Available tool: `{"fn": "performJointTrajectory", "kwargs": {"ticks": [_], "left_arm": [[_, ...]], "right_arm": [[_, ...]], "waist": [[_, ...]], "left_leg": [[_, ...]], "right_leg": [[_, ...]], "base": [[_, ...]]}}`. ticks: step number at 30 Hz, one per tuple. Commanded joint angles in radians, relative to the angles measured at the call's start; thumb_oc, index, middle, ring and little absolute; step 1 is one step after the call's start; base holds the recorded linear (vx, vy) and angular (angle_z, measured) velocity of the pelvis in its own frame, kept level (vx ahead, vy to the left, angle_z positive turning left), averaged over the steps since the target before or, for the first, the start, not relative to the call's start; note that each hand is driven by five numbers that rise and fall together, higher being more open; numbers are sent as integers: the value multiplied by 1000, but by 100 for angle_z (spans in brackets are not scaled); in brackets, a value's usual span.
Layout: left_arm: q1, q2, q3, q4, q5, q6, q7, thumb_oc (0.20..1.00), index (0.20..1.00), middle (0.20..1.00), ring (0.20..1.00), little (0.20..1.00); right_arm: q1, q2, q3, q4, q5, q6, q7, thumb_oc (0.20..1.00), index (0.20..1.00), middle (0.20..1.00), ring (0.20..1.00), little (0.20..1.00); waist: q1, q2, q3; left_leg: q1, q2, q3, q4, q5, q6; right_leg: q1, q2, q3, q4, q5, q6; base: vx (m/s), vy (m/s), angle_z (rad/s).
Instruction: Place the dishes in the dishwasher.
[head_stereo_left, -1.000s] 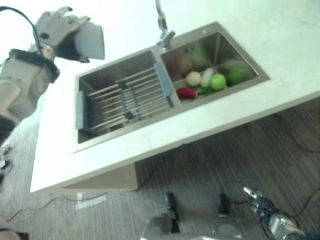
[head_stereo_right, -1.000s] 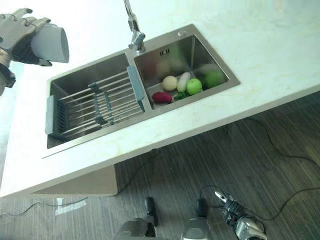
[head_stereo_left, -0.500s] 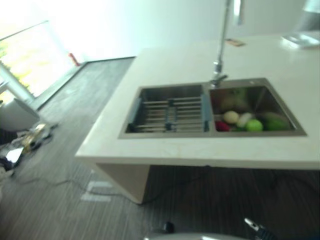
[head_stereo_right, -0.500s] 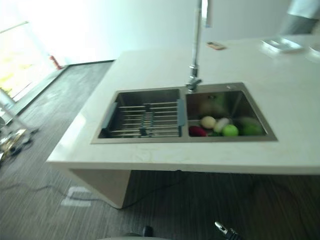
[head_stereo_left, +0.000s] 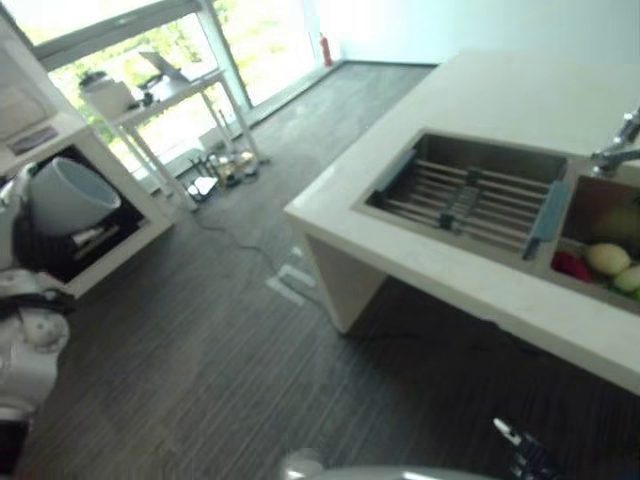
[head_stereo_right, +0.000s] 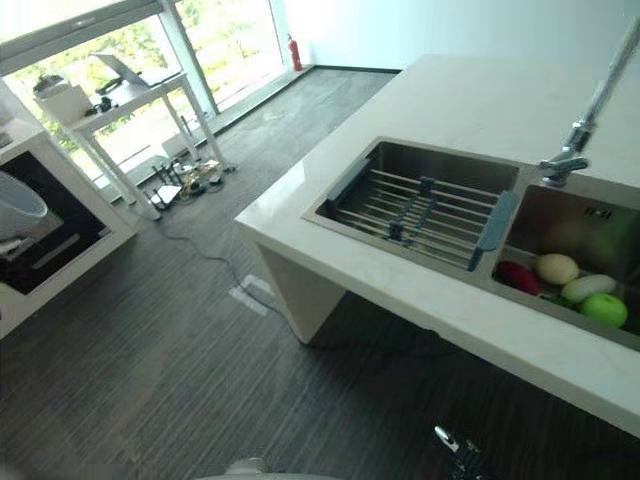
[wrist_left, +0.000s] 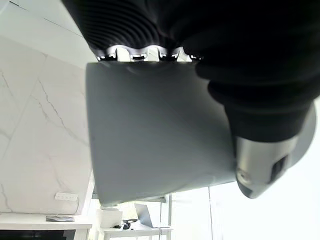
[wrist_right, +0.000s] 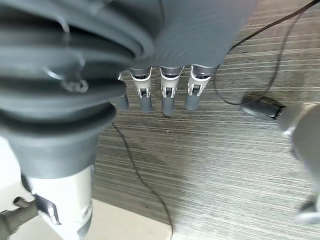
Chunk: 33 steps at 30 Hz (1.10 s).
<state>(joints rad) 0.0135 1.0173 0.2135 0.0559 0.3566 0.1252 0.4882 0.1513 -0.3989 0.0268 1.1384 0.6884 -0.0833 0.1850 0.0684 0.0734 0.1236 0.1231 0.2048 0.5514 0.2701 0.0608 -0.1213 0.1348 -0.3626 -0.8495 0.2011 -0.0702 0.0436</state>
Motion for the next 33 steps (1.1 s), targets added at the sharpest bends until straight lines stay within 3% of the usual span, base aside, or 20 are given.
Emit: {"fn": "performJointTrajectory", "kwargs": {"ticks": [1, 2, 7, 9, 10, 11, 12, 13, 14, 15, 16, 17, 18, 20, 24, 28, 30, 33], "left_arm": [[-122, 56, 14, -29, 10, -32, -49, 200, 200, 200, 200, 200], [-157, 46, -42, -39, 7, -42, -57, 200, 200, 200, 200, 200], [-167, 66, -80, -88, 50, -115, -83, 200, 200, 200, 200, 200], [-163, 69, -91, -98, 55, -137, -89, 200, 200, 200, 200, 200], [-172, 60, -117, -100, 67, -151, -84, 200, 200, 200, 200, 200], [-183, 53, -136, -100, 74, -159, -82, 200, 200, 200, 200, 200], [-230, 27, -197, -99, 82, -202, -95, 200, 200, 200, 200, 200], [-294, -5, -270, -102, 103, -206, -109, 200, 200, 200, 200, 200], [-321, -12, -299, -101, 105, -201, -111, 200, 200, 200, 200, 200], [-372, -25, -343, -107, 103, -187, -125, 200, 200, 200, 200, 200], [-404, -25, -369, -115, 93, -175, -138, 200, 200, 200, 200, 200], [-415, -25, -376, -120, 93, -166, -143, 200, 200, 200, 200, 200], [-404, -45, -362, -138, 111, -154, -171, 200, 200, 200, 200, 200], [-392, -61, -351, -170, 113, -150, -203, 200, 200, 200, 200, 200], [-363, -92, -321, -242, 122, -128, -260, 200, 200, 200, 200, 200], [-387, -113, -362, -230, 131, -189, -268, 200, 200, 200, 200, 200], [-391, -110, -375, -222, 136, -206, -267, 200, 200, 200, 200, 200], [-401, -106, -381, -215, 151, -229, -299, 200, 200, 200, 200, 200]], "right_arm": [[-80, 47, -21, -7, 5, -34, 13, 1000, 1000, 1000, 1000, 1000], [-86, 68, -29, -7, -10, -27, -9, 1000, 1000, 1000, 1000, 1000], [-115, 93, 5, -102, -27, -68, -50, 1000, 1000, 1000, 1000, 1000], [-119, 103, 30, -149, 8, -48, -39, 1000, 1000, 1000, 1000, 1000], [-126, 105, 45, -168, 54, -26, -1, 1000, 1000, 1000, 1000, 1000], [-129, 104, 51, -172, 72, -11, 19, 1000, 1000, 1000, 1000, 1000], [-128, 108, 61, -162, 98, -6, 29, 1000, 1000, 1000, 1000, 1000], [-127, 110, 65, -144, 105, -11, 56, 1000, 1000, 1000, 1000, 1000], [-127, 111, 63, -137, 100, -8, 70, 1000, 1000, 1000, 1000, 1000], [-133, 108, 63, -114, 98, -5, 99, 1000, 1000, 1000, 1000, 1000], [-137, 107, 55, -91, 90, 2, 117, 1000, 1000, 1000, 1000, 1000], [-140, 108, 47, -78, 73, 9, 130, 1000, 1000, 1000, 1000, 1000], [-147, 98, 52, -51, 49, 38, 150, 1000, 1000, 1000, 1000, 1000], [-160, 87, 60, -8, 32, 73, 157, 1000, 1000, 1000, 1000, 1000], [-164, 72, 68, 42, 22, 60, 165, 1000, 1000, 1000, 1000, 1000], [-139, 39, 41, 15, 50, 59, 139, 1000, 1000, 1000, 1000, 1000], [-149, 25, 25, 44, 28, 65, 156, 1000, 1000, 1000, 1000, 1000], [-142, 37, 19, 70, 6, 64, 172, 1000, 1000, 1000, 1000, 1000]], "waist": [[-25, 3, 8], [-19, -1, 11], [43, -15, 29], [53, -14, 35], [57, -12, 36], [51, -12, 37], [21, -19, 40], [-6, -30, 39], [-12, -32, 35], [-32, -42, 29], [-50, -49, 31], [-52, -50, 29], [-31, -50, 20], [-12, -54, 12], [0, -48, 2], [-46, -38, 3], [-56, -23, -11], [-62, -19, -27]], "left_leg": [[49, -20, -31, -134, -118, 7], [67, -81, -73, -197, -163, 42], [27, -161, -147, -174, -226, 108], [14, -181, -165, -158, -245, 137], [3, -199, -190, -157, -245, 159], [-2, -208, -216, -160, -241, 166], [-17, -223, -297, -153, -242, 174], [-36, -227, -356, -163, -209, 174], [-39, -225, -377, -169, -203, 169], [-39, -223, -421, -183, -200, 156], [-28, -225, -450, -191, -211, 155], [-31, -217, -453, -199, -201, 149], [-35, -172, -427, -216, -162, 112], [-44, -122, -409, -228, -119, 75], [-54, -70, -394, -245, -73, 26], [-50, -16, -249, -251, -39, -25], [-27, -25, -240, -317, -13, -32], [-7, -44, -244, -347, -23, -22]], "right_leg": [[-124, 48, 103, -35, 106, 68], [-135, -3, 114, -13, 156, 106], [-115, -108, 126, 37, 257, 164], [-121, -129, 144, 99, 257, 166], [-134, -132, 187, 181, 244, 164], [-149, -118, 239, 212, 236, 163], [-200, -29, 402, 233, 181, 149], [-224, 45, 497, 172, 147, 113], [-224, 60, 523, 147, 141, 112], [-229, 84, 601, 72, 141, 121], [-258, 97, 656, 72, 184, 140], [-266, 102, 665, 72, 176, 140], [-201, 117, 598, 1, 88, 129], [-140, 136, 548, -61, 69, 120], [-60, 182, 500, -149, 53, 89], [-8, 187, 425, -208, 55, 87], [0, 179, 431, -261, 91, 103], [-3, 168, 436, -262, 105, 121]], "base": [[-72, 633, 233], [-61, 611, 226], [0, 368, 110], [-14, 308, 54], [-3, 227, 67], [11, 136, 65], [-10, -131, 87], [7, -206, 188], [28, -267, 289], [100, -234, 316], [92, -227, 233], [19, -315, 159], [-26, -324, 123], [5, -337, 69], [19, -199, 45], [-25, -11, 58], [-30, 132, 51], [27, 74, -11]]}}
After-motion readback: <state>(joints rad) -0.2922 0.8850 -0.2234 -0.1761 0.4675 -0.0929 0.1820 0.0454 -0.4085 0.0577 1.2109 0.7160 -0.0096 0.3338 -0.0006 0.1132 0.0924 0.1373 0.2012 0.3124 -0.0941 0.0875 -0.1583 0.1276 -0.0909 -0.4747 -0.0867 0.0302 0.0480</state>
